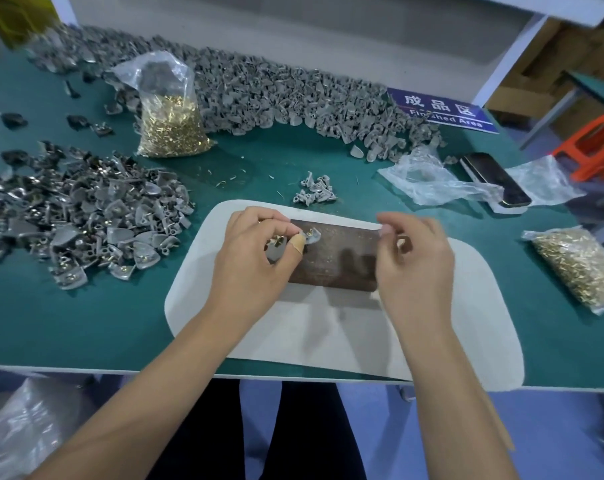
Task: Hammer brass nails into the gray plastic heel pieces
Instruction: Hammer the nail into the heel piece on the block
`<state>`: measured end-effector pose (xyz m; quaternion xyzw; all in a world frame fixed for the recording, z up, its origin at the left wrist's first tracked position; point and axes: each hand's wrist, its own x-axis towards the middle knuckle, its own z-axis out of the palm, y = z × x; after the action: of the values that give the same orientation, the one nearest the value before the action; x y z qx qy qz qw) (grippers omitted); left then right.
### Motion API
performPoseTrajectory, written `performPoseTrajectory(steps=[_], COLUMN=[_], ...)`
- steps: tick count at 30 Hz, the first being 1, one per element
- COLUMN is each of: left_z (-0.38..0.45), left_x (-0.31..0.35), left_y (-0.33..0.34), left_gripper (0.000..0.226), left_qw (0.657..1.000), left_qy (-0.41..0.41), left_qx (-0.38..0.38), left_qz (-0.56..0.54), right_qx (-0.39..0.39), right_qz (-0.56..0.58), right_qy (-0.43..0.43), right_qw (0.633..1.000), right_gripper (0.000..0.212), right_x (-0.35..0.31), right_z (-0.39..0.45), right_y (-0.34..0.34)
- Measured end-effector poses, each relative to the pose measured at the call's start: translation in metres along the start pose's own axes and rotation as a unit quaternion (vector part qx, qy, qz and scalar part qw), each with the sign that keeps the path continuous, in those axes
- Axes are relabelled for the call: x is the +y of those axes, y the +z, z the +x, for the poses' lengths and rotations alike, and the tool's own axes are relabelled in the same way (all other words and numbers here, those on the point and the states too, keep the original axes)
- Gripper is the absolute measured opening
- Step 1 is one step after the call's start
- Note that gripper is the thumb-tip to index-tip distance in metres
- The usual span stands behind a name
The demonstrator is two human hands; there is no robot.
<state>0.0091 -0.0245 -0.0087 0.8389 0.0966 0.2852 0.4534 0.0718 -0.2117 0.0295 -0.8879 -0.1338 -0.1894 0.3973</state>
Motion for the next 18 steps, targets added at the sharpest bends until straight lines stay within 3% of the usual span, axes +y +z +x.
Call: performPoseTrajectory(steps=[2,4,10,18], left_z=[-0.001,-0.007,-0.021,-0.014], left_x=[0.000,-0.001,-0.019,-0.055], left_y=[-0.003,-0.011,-0.056,-0.120], left_gripper=[0.005,0.006,0.008,0.019], left_qw=[1.000,0.999,0.998,0.977], left_qy=[0.005,0.006,-0.018,0.009], left_qx=[0.007,0.020,0.064,0.130], left_qz=[-0.014,-0.025,0.017,0.169], right_qx=[-0.081,-0.159,-0.262,-0.293], right_qz=[0.085,0.105,0.110,0.028], right_qy=[-0.070,-0.083,-0.104,-0.179], right_qw=[0.991,0.978,0.953,0.939], right_gripper=[0.020,0.018,0.014,0.011], right_x=[-0.024,-0.042,-0.075,-0.130], right_z=[-0.003,-0.004,0.000,-0.006], right_y=[0.012,0.025,0.058,0.128])
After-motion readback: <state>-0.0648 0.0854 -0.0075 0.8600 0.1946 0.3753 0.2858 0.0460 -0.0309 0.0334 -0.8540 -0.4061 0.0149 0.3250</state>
